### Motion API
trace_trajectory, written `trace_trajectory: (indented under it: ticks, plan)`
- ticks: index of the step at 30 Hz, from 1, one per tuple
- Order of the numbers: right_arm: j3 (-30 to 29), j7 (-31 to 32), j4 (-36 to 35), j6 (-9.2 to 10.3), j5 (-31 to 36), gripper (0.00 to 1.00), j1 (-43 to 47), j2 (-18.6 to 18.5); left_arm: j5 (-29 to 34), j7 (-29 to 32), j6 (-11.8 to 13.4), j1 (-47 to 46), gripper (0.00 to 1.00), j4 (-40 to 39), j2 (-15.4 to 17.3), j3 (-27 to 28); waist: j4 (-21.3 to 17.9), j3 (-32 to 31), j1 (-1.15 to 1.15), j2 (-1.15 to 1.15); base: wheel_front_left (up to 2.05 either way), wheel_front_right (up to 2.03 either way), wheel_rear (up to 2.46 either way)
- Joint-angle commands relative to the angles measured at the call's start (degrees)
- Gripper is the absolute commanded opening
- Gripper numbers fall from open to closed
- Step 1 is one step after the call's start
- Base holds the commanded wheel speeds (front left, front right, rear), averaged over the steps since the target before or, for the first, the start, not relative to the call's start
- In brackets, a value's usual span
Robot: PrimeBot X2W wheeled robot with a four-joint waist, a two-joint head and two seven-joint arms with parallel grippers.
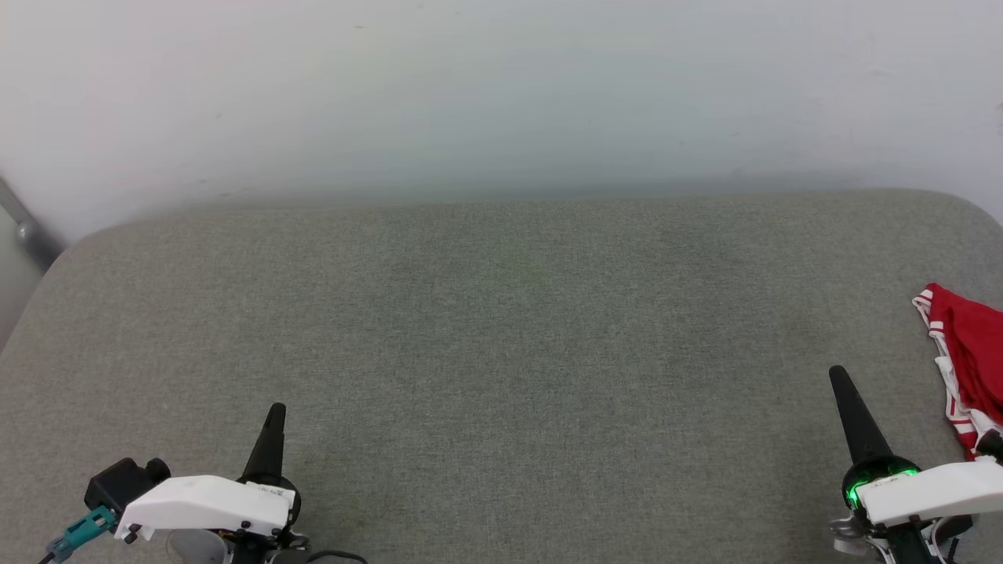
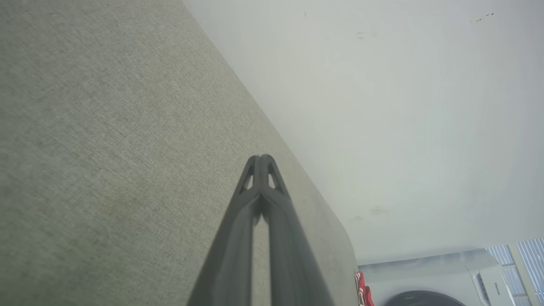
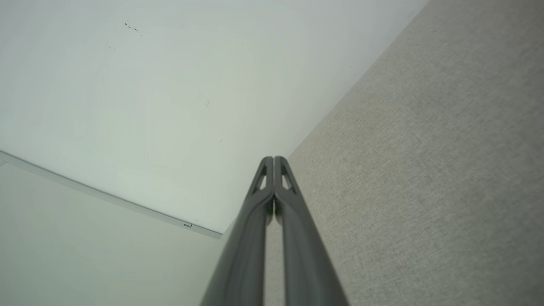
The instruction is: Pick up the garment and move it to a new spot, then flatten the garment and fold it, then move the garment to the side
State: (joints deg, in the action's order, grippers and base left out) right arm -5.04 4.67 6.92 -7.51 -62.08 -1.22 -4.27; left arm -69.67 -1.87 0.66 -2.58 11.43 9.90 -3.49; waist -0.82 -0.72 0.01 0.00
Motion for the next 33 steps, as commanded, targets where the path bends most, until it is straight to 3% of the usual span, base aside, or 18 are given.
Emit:
trace_trajectory:
  ticks: [1,33]
  plan:
    - [-0.17,0.17,-0.18,0.02,-1.14,0.00,-1.33,0.05,-0.83,0.27,-0.43,-1.26,0.00,-0.27,-0.16,0.50,0.01,0.01,0.00,0.00,0.00,0.00,0.00]
    - [-1.01,1.22,4.10,0.02,-18.03,0.00,-3.84,0.88,-13.79,4.81,-5.05,-2.98,0.00,1.41,-4.00,5.77,0.42,0.46,-0.01,0.00,0.00,0.00,0.00]
